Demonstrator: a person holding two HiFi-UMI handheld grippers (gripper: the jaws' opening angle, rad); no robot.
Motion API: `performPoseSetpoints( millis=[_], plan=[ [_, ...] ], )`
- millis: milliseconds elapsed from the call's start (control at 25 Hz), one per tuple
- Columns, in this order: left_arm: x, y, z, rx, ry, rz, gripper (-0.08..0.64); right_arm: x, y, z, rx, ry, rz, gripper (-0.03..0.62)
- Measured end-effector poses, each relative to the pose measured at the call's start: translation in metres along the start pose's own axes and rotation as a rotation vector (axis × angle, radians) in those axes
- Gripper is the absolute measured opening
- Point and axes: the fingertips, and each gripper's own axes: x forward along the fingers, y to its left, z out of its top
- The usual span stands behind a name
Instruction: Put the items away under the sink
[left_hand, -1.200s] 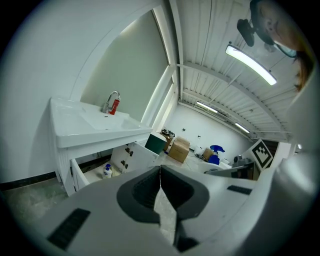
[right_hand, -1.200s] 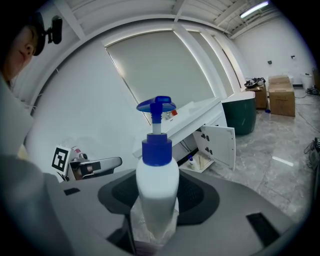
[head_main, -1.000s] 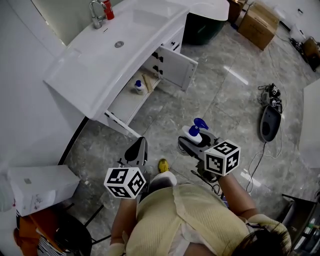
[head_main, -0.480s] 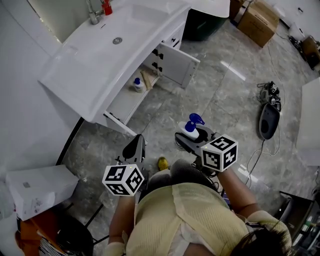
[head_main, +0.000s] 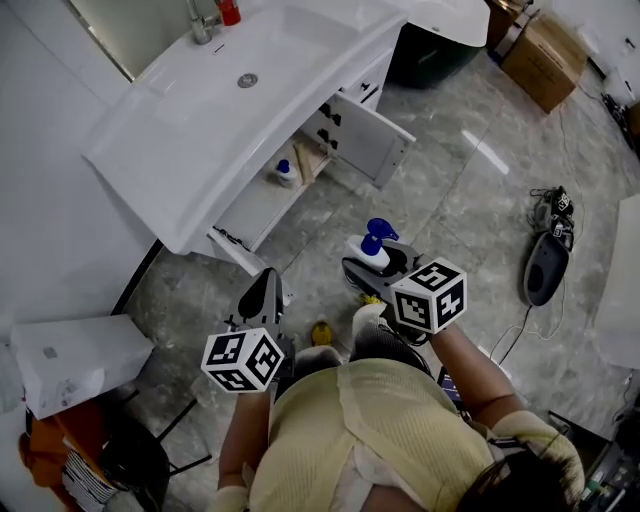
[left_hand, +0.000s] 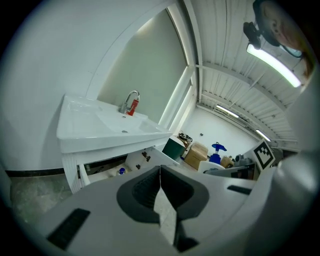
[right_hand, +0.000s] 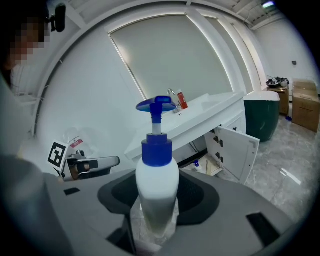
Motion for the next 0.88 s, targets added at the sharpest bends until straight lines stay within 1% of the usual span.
performPoseSetpoints(
  millis=[120,280,440,560,720,880],
  plan=[
    [0.019,-0.009,0.002,-0.046,-0.024,0.045,0.038,0.003,-0.021,0.012,-0.026,0.032,0.04,0.216],
    [0.046,-0.022,0.002,-0.046,-0.029,0.093,0.038,0.007,-0.05,0.026,-0.055,0.069,0.085,0.216],
    [0.067,-0.025,0.007,-0.065,-0.051,0.146,0.038,0.017,-0.075,0.036,-0.079,0.112,0.126,0.216],
    [0.074,-0.024,0.006,-0.076,-0.063,0.193,0.038,0.023,-0.089,0.038,-0.084,0.14,0.163,0.216],
    [0.078,-0.022,0.002,-0.104,-0.081,0.26,0.038,0.036,-0.1,0.04,-0.112,0.185,0.214,0.216],
    [0.076,-0.013,-0.001,-0.114,-0.098,0.333,0.038,0.054,-0.107,0.04,-0.141,0.223,0.258,0.216]
  ],
)
